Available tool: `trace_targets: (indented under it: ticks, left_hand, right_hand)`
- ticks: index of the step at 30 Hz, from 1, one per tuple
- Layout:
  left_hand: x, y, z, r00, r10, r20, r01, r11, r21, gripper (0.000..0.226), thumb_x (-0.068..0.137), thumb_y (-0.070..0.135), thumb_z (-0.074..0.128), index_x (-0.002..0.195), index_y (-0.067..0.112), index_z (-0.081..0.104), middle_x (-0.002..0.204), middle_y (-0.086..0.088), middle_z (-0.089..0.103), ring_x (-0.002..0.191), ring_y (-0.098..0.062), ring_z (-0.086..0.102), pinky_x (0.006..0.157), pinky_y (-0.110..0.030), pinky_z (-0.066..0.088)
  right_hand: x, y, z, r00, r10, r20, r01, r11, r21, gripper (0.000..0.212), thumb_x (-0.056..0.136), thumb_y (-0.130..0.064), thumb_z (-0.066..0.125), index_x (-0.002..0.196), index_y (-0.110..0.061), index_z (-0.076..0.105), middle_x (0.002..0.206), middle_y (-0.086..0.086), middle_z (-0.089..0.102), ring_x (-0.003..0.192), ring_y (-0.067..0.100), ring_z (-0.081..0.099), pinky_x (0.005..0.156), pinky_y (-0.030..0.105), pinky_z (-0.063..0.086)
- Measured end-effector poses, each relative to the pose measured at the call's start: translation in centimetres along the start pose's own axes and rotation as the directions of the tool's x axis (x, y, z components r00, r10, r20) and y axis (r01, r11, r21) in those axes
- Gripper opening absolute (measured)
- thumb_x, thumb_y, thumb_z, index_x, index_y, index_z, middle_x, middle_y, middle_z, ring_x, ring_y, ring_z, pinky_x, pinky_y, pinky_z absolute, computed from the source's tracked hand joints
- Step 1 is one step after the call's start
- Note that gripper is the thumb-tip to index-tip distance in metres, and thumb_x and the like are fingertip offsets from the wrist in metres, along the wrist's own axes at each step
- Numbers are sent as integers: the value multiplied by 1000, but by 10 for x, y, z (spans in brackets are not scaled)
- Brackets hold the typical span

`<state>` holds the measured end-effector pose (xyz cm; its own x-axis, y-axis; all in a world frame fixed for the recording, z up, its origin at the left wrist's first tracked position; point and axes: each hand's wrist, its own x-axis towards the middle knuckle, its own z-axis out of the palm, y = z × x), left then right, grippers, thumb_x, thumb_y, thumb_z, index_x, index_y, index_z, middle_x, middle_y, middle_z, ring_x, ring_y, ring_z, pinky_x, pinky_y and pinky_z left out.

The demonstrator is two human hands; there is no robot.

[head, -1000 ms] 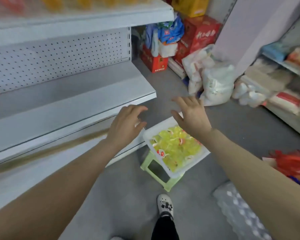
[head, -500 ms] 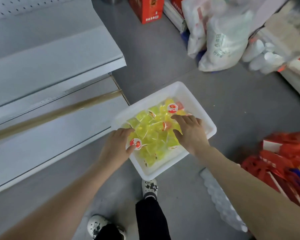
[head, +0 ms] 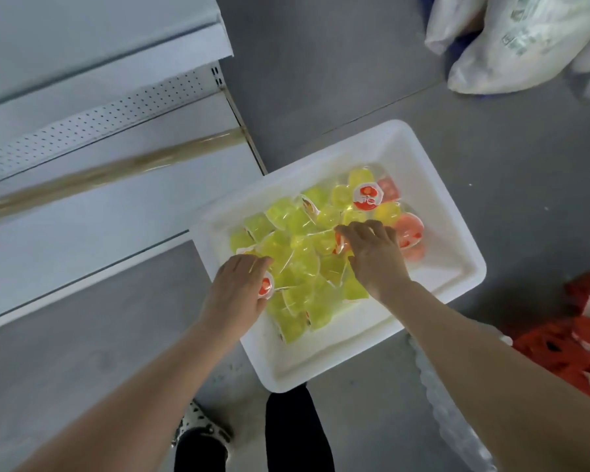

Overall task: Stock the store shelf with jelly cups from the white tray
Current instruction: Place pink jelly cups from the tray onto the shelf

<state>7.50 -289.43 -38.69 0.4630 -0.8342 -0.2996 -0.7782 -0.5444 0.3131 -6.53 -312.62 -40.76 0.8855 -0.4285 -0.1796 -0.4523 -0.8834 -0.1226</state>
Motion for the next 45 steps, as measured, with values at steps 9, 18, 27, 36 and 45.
trace_targets:
  ticks: [9, 18, 27, 36, 45]
  left_hand:
    - [11, 5, 10, 994, -51, 95, 17, 944, 330, 61, 40, 24, 91, 94, 16, 64, 79, -6, 64, 80, -31, 60, 72, -39, 44]
    - [18, 1, -15, 989, -80, 124, 62, 988, 138, 44, 56, 28, 81, 92, 9, 65, 74, -9, 67, 76, -34, 59, 64, -37, 48]
    - [7, 11, -67, 997, -75, -29, 70, 987, -145, 43, 71, 21, 80, 107, 5, 64, 85, -13, 68, 79, -39, 60, 65, -33, 38]
    - [-46, 14, -159, 995, -43, -91, 27, 985, -171, 54, 72, 30, 75, 122, 18, 58, 106, -9, 58, 95, -30, 55, 78, -34, 43]
    - [-154, -19, -263, 980, -4, -200, -39, 977, -211, 55, 77, 31, 72, 128, 25, 52, 117, -2, 49, 99, -23, 57, 84, -32, 47]
  right_hand:
    - [22, 4, 20, 995, -70, 66, 77, 992, -99, 53, 45, 3, 87, 91, -15, 65, 81, 2, 70, 102, 42, 60, 81, 45, 47]
    - [10, 20, -7, 996, -13, -87, 28, 985, 171, 34, 62, -18, 78, 90, -15, 60, 87, 6, 62, 91, 37, 58, 77, 44, 45]
    - [-7, 1, -57, 990, 19, -138, 31, 937, 347, 31, 70, -22, 70, 98, -15, 60, 96, 6, 56, 84, 28, 57, 62, 37, 47]
    - [-33, -62, -161, 964, -40, -262, 127, 938, 323, 28, 72, -22, 69, 97, -24, 56, 94, -4, 64, 82, 23, 63, 73, 37, 44]
    - [-56, -181, -270, 896, -93, -433, 197, 960, 200, 28, 72, -27, 70, 97, -19, 61, 93, 1, 60, 78, 26, 61, 76, 37, 43]
